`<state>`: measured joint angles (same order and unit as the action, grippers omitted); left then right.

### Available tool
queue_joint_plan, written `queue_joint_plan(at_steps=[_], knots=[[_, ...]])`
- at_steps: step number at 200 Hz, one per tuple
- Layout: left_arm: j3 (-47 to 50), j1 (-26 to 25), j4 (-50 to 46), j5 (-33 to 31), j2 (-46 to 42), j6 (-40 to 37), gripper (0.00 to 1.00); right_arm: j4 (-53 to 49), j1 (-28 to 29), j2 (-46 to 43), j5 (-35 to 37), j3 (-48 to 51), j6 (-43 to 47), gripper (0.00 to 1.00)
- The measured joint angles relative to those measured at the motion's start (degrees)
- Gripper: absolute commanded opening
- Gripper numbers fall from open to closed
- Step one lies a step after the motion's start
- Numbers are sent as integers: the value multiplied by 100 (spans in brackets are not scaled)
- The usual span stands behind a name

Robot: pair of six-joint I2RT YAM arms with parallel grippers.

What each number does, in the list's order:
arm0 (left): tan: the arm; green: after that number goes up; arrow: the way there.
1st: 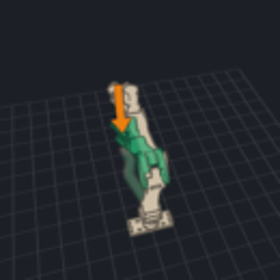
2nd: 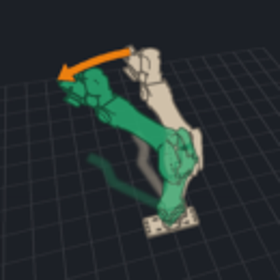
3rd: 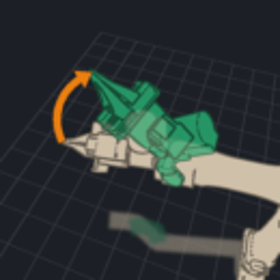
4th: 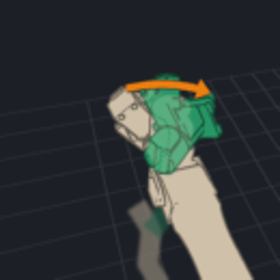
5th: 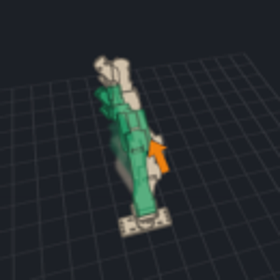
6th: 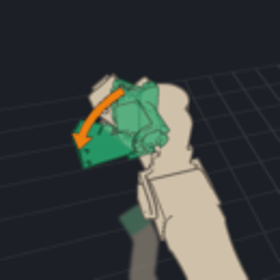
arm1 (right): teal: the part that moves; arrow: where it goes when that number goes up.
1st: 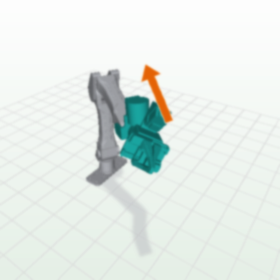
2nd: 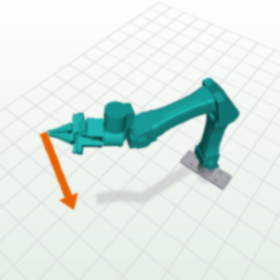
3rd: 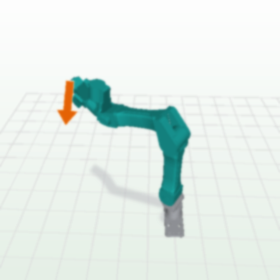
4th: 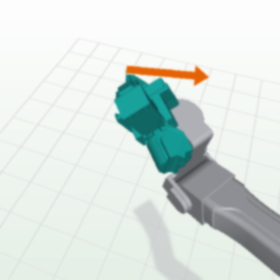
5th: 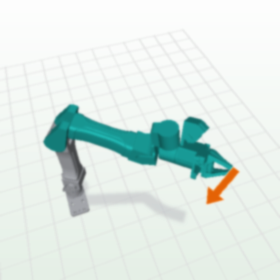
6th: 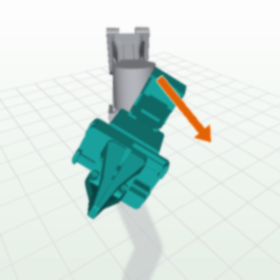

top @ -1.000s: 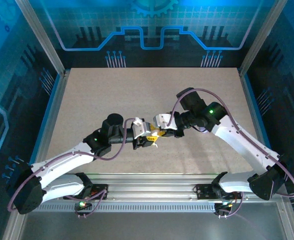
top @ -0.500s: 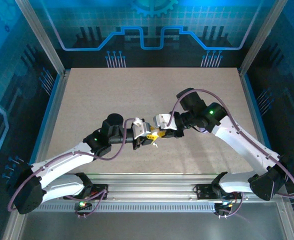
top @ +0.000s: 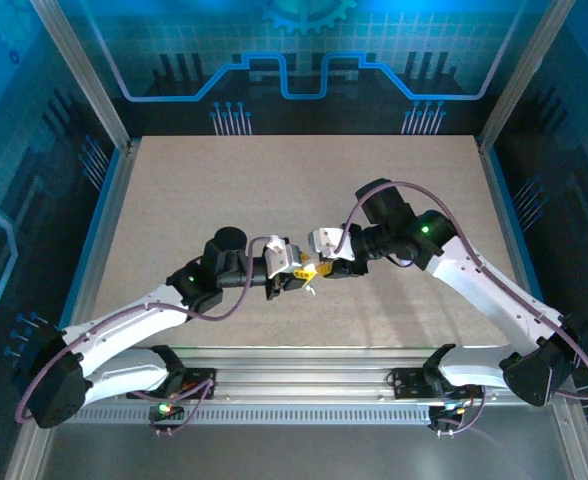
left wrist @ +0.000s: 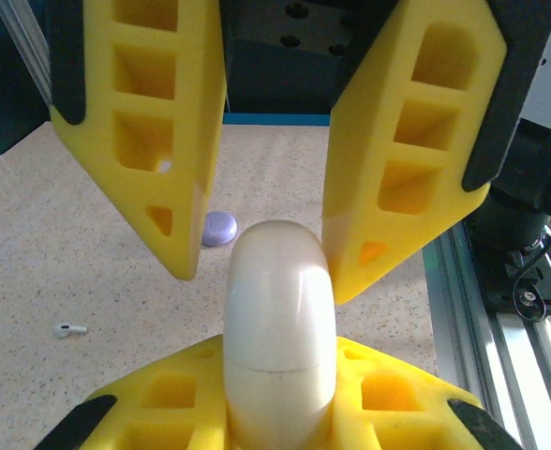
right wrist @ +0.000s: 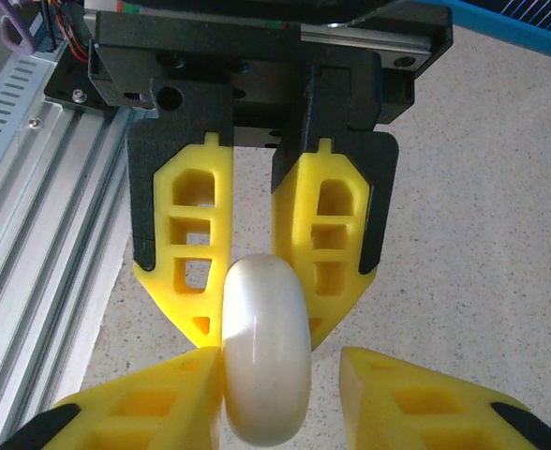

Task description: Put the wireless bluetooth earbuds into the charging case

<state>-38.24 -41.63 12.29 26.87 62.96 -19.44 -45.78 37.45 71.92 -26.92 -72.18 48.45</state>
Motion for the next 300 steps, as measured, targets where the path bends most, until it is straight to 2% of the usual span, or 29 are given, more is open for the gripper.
queue_joint_plan(at_steps=[229, 270, 300], knots=[[-17, -11, 149, -114, 0, 120, 11, 509, -393, -299, 256, 0, -481, 36], [293, 254, 424, -264, -170, 481, 11, 651, -564, -629, 249, -2, -955, 37], [544, 472, 466, -608, -535, 787, 11, 667, -542, -708, 446, -7, -1825, 41]])
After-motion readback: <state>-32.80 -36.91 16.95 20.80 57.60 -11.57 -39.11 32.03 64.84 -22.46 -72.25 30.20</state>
